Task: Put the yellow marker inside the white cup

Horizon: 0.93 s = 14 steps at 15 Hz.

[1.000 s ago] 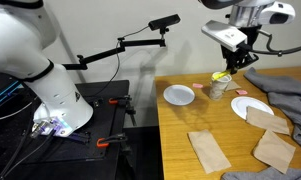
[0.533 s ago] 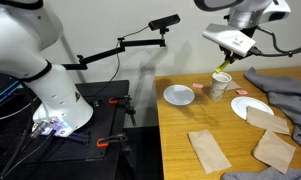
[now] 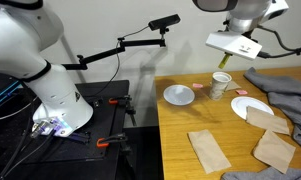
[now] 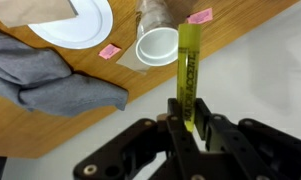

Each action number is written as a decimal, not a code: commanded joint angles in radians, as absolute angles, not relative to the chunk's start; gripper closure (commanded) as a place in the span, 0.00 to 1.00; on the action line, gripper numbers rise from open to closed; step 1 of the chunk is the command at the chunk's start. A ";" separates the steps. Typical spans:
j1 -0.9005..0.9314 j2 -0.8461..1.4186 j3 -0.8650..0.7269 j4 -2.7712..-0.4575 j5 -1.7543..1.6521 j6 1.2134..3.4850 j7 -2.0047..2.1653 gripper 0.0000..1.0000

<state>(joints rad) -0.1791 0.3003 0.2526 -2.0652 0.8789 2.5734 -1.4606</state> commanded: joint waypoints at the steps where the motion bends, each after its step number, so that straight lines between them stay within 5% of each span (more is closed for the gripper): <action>1: -0.169 0.300 0.244 -2.045 1.040 2.524 -1.667 0.95; 13: -0.104 0.310 0.128 -2.019 1.414 2.207 -2.202 0.95; 14: -0.073 0.298 0.104 -2.040 1.386 2.268 -2.131 0.81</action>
